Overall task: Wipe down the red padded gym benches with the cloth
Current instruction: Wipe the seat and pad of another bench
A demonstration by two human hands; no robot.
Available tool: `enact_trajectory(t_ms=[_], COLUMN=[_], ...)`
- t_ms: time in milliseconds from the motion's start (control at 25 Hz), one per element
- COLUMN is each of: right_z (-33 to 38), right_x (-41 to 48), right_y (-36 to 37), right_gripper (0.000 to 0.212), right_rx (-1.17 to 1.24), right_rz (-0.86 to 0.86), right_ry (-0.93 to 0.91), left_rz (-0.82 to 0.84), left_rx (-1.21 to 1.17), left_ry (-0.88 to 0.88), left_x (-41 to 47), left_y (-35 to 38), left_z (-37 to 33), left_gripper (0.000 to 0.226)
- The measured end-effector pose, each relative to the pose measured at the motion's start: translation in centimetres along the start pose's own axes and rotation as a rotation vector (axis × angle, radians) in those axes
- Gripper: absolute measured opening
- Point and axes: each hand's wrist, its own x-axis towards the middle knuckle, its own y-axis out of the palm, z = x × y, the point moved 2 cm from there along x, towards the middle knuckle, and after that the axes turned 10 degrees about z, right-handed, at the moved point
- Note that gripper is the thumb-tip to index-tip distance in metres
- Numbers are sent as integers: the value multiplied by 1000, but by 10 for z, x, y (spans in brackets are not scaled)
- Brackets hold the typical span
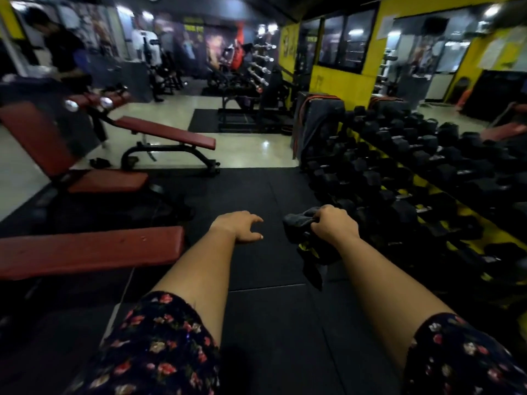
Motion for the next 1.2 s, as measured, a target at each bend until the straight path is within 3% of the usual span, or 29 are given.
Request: enact_trajectory(t_ms=[200, 360, 640, 880, 1200], right_z=[53, 88, 129, 166, 280], right_x=[88, 159, 251, 281, 270], right_y=[12, 15, -10, 1, 64], right_gripper=[38, 38, 33, 35, 39], right_rx=[-42, -123, -145, -145, -221], right_rz=[53, 101, 109, 128, 213], right_ry=[-201, -340, -510, -597, -831], left_rz=[43, -20, -32, -76, -145], left_rx=[-47, -118, -239, -299, -387], left_ry=[-135, -298, -473, -609, -791], left_x=[26, 46, 87, 75, 21], left_y=[3, -12, -25, -20, 15], left_z=[56, 103, 132, 165, 228], left_gripper=[65, 65, 64, 63, 64])
